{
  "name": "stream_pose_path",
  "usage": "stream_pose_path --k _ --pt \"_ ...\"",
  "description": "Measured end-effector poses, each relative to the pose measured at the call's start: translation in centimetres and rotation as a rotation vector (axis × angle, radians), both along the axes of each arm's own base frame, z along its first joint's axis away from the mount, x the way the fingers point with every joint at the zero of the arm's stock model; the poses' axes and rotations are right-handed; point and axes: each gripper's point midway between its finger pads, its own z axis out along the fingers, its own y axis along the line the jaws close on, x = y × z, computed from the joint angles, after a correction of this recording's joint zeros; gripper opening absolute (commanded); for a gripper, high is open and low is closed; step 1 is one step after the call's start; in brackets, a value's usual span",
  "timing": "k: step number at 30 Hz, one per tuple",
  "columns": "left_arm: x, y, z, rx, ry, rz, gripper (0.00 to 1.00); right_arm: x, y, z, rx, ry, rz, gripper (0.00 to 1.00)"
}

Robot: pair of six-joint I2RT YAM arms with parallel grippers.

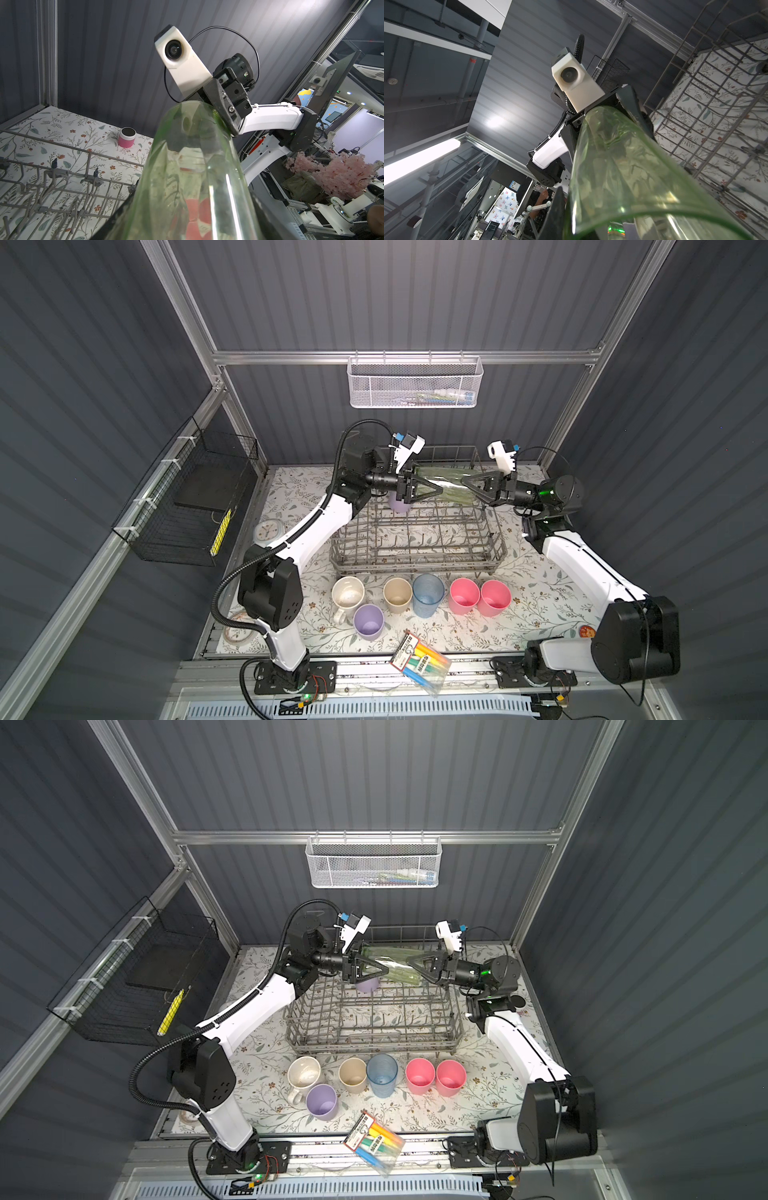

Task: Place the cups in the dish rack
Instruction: 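Close the left gripper on the green glass held out by the right gripper, then open the right gripper and withdraw it while the left gripper holds the glass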

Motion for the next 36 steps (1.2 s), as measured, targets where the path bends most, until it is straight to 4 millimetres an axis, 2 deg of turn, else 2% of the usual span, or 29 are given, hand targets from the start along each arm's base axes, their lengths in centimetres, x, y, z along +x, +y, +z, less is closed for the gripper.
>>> stream_pose_path --k 2,6,12,20,28,31,36 --pt "0.0 0.0 -0.1 -0.001 0.007 0.001 0.0 0.2 0.0 -0.2 0.0 0.007 0.003 0.0" --pt "0.1 0.0 -0.2 -0.002 0.014 0.002 0.0 0.4 0.1 -0.4 0.0 0.012 0.012 0.11" --pt "0.2 0.2 0.0 -0.01 0.007 0.004 0.0 0.4 0.0 -0.7 -0.015 0.026 0.04 0.18" --pt "0.8 0.6 -0.1 -0.016 0.011 0.021 0.0 1.3 -1.5 -1.2 -0.029 0.056 0.01 0.3" --pt "1.2 0.9 -0.2 -0.021 0.02 0.034 0.0 2.0 -2.4 -1.7 -0.039 0.083 -0.021 0.35" --pt "1.3 1.0 -0.2 -0.022 0.02 0.042 0.0 2.2 -3.5 -1.3 -0.04 0.076 -0.056 0.34" --pt "1.9 0.9 -0.6 -0.005 0.025 0.076 0.0 2.3 -6.7 -0.2 -0.044 0.046 -0.171 0.34"
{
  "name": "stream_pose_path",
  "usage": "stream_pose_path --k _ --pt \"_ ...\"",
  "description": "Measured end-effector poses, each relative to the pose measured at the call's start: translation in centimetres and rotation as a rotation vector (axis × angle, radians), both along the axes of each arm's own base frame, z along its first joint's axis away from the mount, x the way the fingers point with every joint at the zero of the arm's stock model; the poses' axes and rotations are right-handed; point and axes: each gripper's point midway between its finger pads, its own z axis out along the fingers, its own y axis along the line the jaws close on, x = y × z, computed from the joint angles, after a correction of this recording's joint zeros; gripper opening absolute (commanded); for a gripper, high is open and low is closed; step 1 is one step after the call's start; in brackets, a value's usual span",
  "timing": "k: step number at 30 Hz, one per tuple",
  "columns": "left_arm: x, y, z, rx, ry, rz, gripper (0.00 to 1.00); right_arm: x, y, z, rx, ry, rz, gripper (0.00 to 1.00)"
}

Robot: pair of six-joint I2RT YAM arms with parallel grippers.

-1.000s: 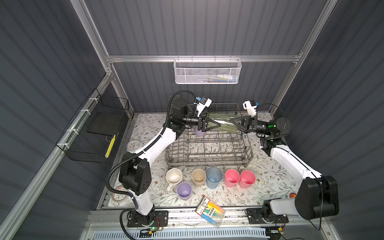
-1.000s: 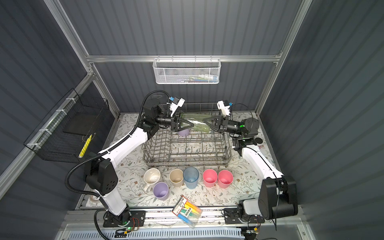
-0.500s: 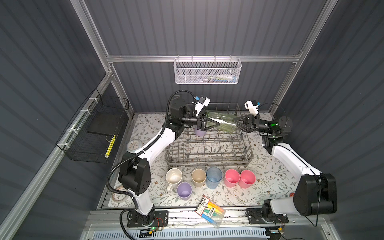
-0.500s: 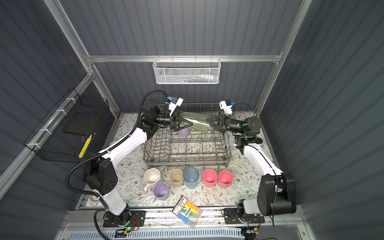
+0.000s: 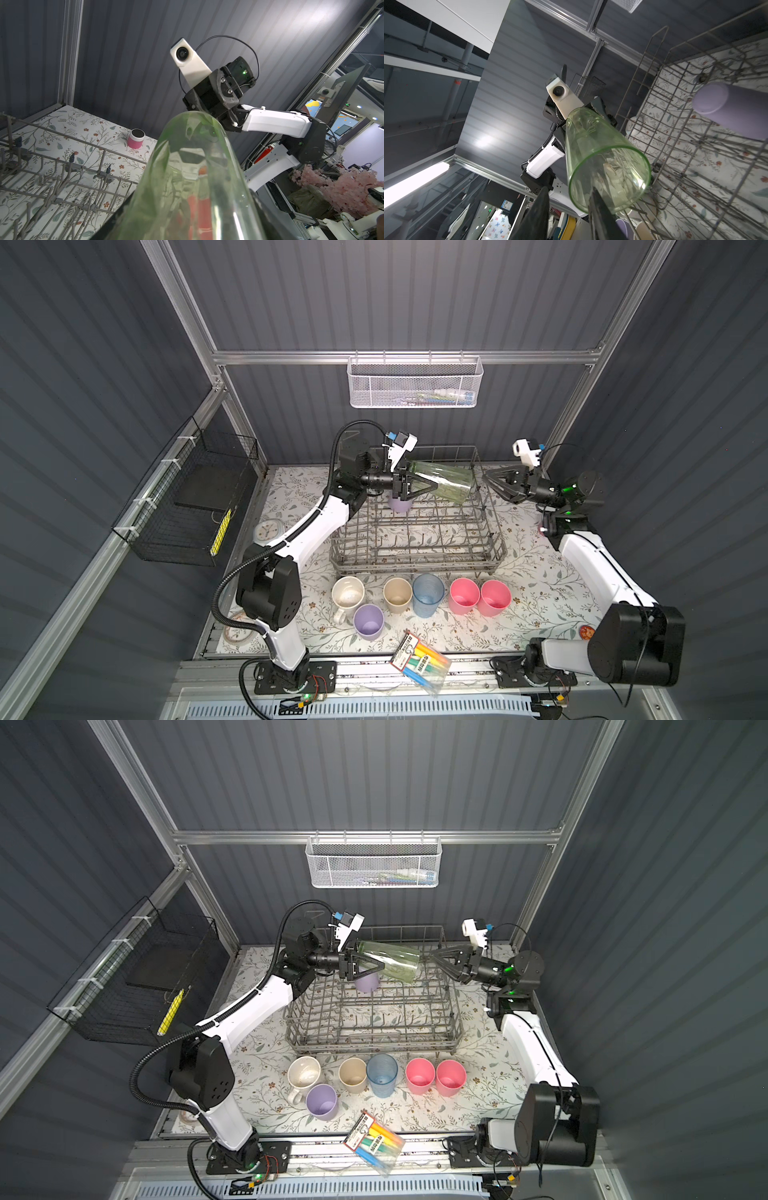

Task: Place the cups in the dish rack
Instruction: 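Open the right gripper and withdraw it while the left gripper holds the glass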

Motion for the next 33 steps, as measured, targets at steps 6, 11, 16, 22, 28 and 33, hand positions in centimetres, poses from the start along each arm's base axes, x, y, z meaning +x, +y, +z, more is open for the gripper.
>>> stream_pose_path --k 6,11,16,22,28,33 --pt "1.0 0.0 0.9 0.029 -0.011 0.066 0.0 0.2 -2.7 -0.4 -0.043 0.001 -0.145 0.34" --pt "2.8 -0.2 2.6 0.054 -0.059 0.145 0.0 1.4 -4.2 -1.4 -0.164 0.037 -0.312 0.34" --pt "6.0 -0.8 1.4 0.128 -0.06 0.24 0.0 1.3 -5.8 -3.6 -0.283 0.082 -0.424 0.34" --pt "10.2 -1.9 -3.4 0.298 -0.013 0.354 0.0 1.5 -7.7 -6.8 -0.378 0.174 -0.51 0.34" --pt "12.8 -2.7 -7.4 0.458 -0.01 0.444 0.0 1.4 -8.7 -8.4 -0.434 0.208 -0.556 0.34" --pt "13.4 -3.7 -9.7 0.554 -0.034 0.482 0.0 1.3 -9.0 -9.2 -0.456 0.226 -0.564 0.34"
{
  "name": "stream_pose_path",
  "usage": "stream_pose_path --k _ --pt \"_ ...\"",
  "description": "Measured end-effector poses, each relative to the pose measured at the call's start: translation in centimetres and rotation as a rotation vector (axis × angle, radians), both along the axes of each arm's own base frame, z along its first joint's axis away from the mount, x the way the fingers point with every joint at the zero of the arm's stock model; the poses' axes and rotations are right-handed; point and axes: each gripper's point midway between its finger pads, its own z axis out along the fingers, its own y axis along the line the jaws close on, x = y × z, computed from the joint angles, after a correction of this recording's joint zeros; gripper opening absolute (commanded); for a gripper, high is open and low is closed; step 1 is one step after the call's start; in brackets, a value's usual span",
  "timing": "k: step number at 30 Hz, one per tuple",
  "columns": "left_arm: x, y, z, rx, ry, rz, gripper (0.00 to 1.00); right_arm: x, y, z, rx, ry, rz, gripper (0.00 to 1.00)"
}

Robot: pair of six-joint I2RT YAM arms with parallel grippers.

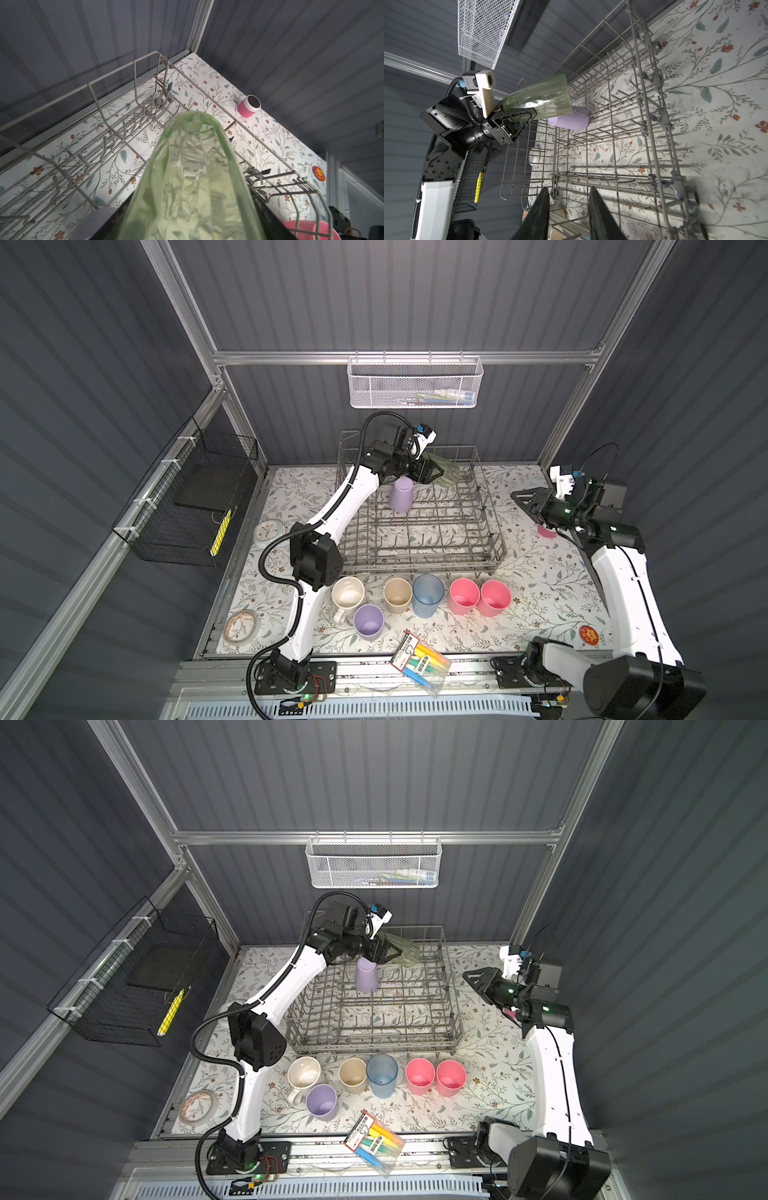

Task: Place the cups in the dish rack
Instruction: 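Open the right gripper and withdraw it while the left gripper holds the glass, then lower the inverted green glass into the rack beside the lavender cup with the left gripper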

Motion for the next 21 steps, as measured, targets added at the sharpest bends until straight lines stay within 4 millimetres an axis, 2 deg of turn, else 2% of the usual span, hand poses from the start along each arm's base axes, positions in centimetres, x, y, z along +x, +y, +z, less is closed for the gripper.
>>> stream_pose_path --k 7,21 --pt "0.3 0.1 -2.6 0.119 -0.013 0.041 0.0 0.0 -0.2 -0.4 -0.019 0.002 -0.007 0.34" --pt "1.2 1.4 -3.5 0.246 -0.093 0.091 0.0 0.0 -0.2 -1.3 -0.014 0.021 -0.007 0.34"
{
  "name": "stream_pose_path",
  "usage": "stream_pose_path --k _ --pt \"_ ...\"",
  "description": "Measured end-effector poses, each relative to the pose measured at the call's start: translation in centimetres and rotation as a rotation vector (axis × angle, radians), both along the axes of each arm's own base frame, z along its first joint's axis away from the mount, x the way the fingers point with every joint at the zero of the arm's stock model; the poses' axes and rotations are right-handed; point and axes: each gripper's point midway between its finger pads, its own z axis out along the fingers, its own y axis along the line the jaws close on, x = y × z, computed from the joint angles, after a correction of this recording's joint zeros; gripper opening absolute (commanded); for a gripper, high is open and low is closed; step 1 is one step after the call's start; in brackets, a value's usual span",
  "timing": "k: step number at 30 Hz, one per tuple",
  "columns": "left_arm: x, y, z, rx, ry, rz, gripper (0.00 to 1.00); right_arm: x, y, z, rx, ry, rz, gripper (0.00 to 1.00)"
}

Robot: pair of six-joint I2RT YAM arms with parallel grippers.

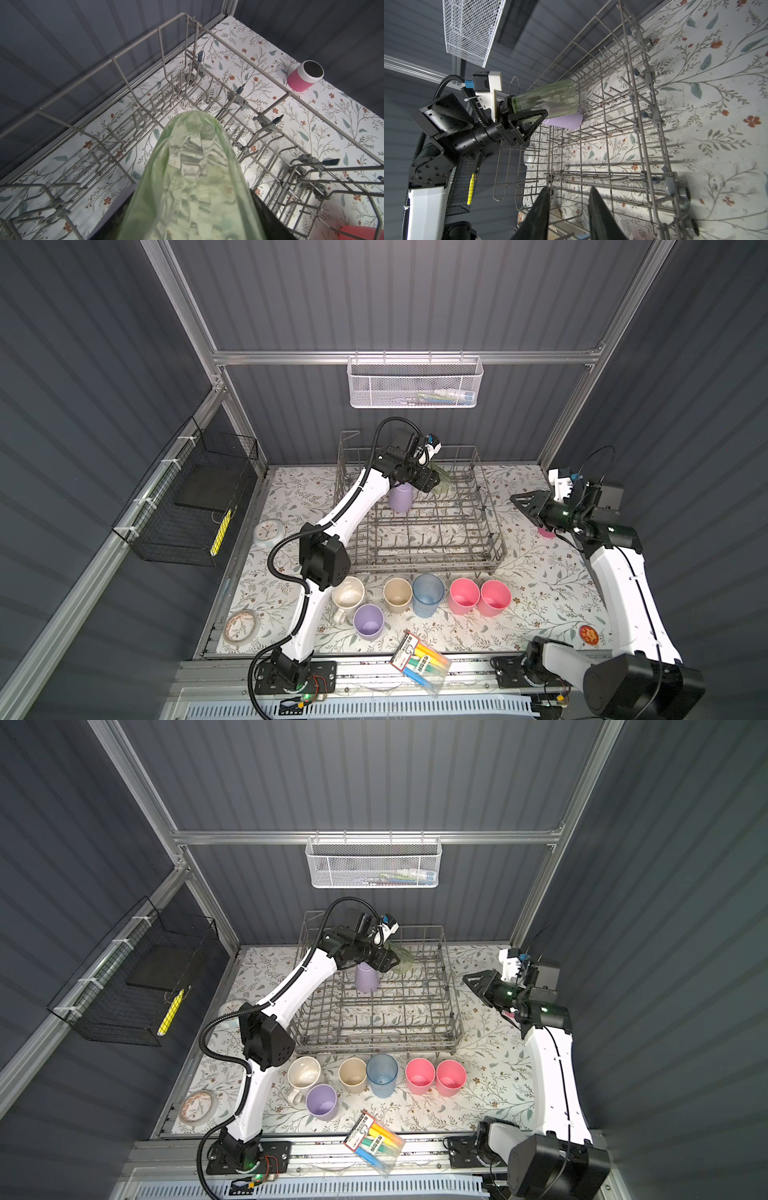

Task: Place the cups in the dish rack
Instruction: 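Lower the inverted green glass into the rack beside the lavender cup with the left gripper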

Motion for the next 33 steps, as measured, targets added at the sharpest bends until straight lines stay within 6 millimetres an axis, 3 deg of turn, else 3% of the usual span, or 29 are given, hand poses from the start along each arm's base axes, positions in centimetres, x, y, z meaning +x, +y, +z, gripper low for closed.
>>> stream_pose_path --k 13,24,33 --pt "1.0 -0.4 -4.3 0.055 0.042 0.009 0.0 0.0 0.0 -0.5 0.003 0.012 0.0 0.34" --pt "2.2 -0.5 -5.0 0.076 0.011 0.025 0.0 0.2 0.0 -1.1 0.005 0.028 0.001 0.34" --pt "3.0 -1.1 -5.8 0.093 -0.021 0.033 0.16 0.4 -0.1 -1.5 0.007 0.036 0.002 0.33"
